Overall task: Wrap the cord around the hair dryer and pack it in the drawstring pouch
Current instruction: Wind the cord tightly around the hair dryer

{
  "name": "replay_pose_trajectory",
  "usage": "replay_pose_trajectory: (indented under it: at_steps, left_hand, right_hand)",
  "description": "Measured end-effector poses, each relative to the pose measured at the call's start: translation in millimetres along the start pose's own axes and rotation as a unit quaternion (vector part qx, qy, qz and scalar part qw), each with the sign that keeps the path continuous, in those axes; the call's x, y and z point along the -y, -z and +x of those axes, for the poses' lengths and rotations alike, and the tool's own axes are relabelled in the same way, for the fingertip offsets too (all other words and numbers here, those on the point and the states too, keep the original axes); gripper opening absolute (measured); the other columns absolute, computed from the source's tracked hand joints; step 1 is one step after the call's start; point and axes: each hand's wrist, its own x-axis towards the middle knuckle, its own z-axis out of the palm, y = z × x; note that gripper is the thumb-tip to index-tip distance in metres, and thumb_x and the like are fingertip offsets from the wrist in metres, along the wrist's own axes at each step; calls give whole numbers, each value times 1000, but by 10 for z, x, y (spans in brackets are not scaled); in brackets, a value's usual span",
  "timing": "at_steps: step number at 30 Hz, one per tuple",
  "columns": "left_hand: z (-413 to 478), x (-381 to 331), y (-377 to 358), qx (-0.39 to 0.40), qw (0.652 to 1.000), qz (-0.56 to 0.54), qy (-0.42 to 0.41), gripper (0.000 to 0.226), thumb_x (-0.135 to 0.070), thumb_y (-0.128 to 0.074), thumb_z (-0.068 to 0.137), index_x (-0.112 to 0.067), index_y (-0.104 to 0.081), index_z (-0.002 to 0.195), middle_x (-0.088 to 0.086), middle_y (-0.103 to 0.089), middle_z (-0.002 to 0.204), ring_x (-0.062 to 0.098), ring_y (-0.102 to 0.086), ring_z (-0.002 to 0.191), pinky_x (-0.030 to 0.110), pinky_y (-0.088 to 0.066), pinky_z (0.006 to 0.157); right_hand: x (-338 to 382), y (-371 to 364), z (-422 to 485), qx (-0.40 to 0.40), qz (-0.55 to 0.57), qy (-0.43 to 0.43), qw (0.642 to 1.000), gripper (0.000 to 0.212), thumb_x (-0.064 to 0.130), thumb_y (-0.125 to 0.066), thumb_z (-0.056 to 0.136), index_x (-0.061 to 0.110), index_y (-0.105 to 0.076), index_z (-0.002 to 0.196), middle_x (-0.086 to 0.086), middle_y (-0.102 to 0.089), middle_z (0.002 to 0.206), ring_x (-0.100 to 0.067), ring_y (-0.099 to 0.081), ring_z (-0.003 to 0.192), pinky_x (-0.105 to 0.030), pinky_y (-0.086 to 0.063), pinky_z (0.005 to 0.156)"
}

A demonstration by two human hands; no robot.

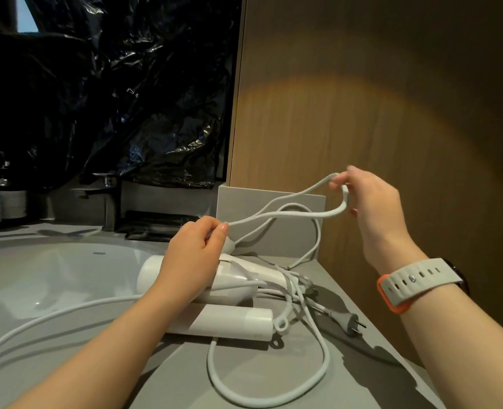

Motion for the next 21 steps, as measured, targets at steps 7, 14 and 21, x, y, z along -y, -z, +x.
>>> replay_pose_trajectory:
  at_steps: [7,14,21]
  left_hand:
    - [136,10,162,33,998,39,44,57,-45,-42,95,-6,-58,56,7,-56,64,13,-50,61,21,-33,56]
    - [361,242,288,288,952,34,99,21,-45,-74,73,-28,-65,83,-13,-66,75,8,-60,74,25,-44,71]
    - [413,437,361,300,948,63,90,33,-57,-77,63,-35,-67,85,-13,-69,78,9,-65,81,28,-50,80]
  right_hand:
    - [-497,-41,-233,149,-285,-73,944,17,3,-59,83,16,-51,89,0,-53,75,-12,-46,57,-18,-41,51]
    - [-827,-168,-196,285,-420,-179,843,33,21,-60,83,12,-53,114,-1,-61,88,-18,-59,75,-31,-48,65]
    - [-1006,-590,135,271,-504,-121,811,29,31,-42,91,17,-52,115,-6,-57,114,-30,-51,110,-43,-42,96]
